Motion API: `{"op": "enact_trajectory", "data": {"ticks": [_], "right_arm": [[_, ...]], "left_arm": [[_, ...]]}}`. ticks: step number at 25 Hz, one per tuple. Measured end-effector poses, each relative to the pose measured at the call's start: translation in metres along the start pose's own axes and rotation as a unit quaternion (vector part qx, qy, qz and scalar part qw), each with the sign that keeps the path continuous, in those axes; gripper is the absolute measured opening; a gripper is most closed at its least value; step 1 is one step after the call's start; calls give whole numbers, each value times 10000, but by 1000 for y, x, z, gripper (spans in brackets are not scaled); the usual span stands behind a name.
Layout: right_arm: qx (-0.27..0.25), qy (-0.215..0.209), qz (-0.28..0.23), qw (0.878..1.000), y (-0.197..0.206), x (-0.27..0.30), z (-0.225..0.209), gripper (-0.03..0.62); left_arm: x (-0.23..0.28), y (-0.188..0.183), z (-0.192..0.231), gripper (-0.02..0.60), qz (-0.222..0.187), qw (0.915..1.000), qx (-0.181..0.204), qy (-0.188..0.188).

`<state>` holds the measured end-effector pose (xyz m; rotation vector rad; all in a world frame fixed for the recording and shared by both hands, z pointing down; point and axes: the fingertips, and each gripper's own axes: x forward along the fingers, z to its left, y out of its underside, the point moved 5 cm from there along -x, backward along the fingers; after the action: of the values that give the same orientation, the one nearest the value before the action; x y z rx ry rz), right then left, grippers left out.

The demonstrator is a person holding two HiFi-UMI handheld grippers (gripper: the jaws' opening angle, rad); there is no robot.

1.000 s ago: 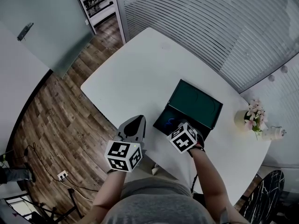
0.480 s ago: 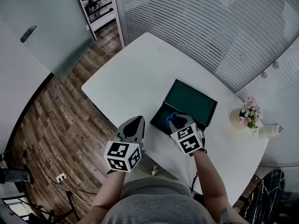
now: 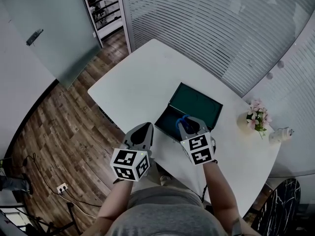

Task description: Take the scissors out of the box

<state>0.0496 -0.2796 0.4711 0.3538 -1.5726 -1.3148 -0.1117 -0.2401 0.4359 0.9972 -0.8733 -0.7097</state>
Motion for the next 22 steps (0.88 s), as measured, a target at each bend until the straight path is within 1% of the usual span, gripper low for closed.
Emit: {"op": "enact_trajectory", "data": {"ticks": [8, 16, 22], "right_arm": [[37, 326, -667, 9972, -10, -49, 5, 80], [243, 596, -1415, 9878, -22, -111, 8, 80], [369, 659, -1758, 9815, -23, -152, 8, 80]], "left_arm": [[-26, 2, -26, 5, -200, 9998, 56, -39], [-47, 8, -56, 5, -357, 9993, 106, -30], [-60, 11, -76, 5, -490, 9987, 111, -38]]}}
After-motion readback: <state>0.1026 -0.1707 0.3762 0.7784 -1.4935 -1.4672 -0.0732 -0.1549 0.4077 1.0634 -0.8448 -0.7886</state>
